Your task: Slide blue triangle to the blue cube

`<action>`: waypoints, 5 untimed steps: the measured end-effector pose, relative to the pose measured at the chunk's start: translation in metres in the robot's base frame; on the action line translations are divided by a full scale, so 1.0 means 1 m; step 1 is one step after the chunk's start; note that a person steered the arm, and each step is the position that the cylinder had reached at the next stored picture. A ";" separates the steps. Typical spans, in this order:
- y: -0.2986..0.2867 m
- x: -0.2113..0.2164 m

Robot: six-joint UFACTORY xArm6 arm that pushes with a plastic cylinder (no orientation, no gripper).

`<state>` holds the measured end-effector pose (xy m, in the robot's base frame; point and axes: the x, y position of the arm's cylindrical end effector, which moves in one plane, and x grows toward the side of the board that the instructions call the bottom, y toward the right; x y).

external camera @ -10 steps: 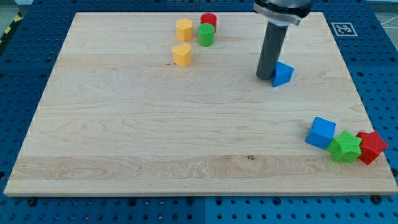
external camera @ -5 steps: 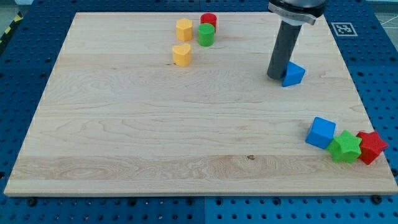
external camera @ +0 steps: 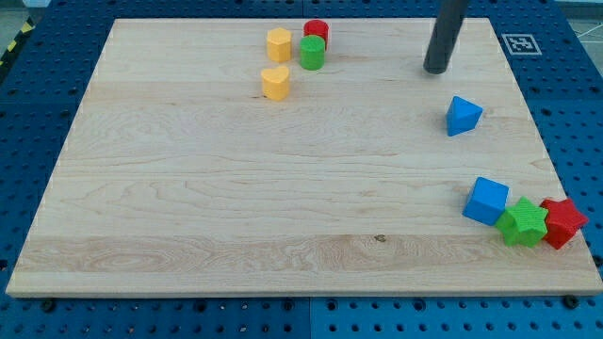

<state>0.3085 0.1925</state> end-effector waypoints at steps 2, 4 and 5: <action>0.010 0.047; 0.010 0.100; 0.010 0.127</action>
